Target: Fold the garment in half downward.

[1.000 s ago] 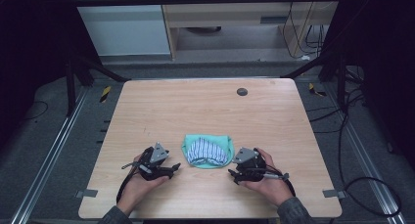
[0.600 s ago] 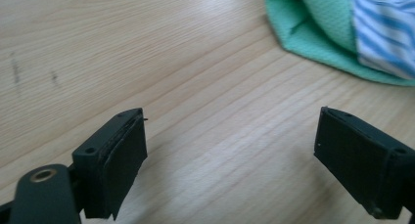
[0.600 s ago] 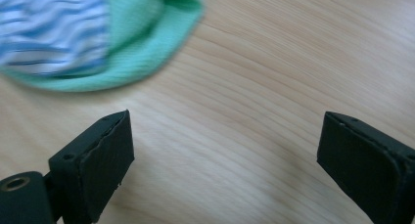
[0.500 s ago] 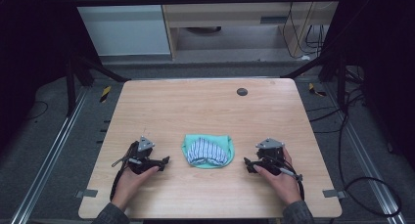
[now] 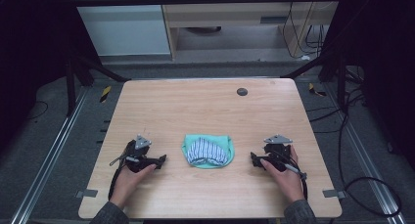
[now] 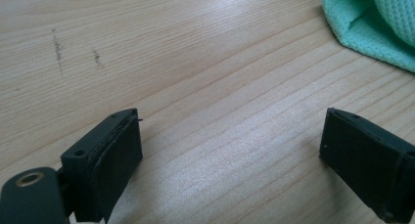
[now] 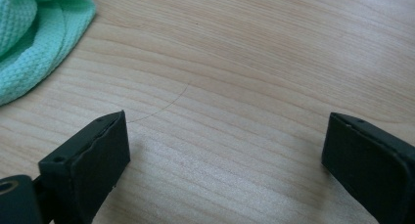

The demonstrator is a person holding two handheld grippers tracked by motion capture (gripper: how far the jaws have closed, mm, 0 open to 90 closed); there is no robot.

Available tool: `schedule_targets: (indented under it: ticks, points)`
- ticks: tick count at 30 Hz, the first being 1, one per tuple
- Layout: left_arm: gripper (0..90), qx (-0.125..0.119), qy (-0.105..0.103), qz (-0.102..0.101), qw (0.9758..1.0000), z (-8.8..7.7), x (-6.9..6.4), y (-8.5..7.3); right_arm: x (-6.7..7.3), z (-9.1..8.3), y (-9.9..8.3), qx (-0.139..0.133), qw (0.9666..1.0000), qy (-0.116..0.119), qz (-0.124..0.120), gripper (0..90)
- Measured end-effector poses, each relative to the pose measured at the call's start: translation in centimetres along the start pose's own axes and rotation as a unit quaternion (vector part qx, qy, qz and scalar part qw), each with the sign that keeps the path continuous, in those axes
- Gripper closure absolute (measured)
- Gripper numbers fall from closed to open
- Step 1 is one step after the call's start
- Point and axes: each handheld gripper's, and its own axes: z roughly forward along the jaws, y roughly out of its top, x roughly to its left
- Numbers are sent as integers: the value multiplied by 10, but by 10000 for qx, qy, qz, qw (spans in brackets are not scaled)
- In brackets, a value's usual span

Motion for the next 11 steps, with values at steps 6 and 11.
schedule_targets:
  ticks: [6, 11]
  points:
    - [65, 5, 5, -19, 10000, 1, 0, 0, -2, 2, 1, 90, 9998, -40, 158, 3]
    - [58, 29, 1, -19, 10000, 1, 1, 0, -2, 2, 1, 89, 9997, -82, 208, 2]
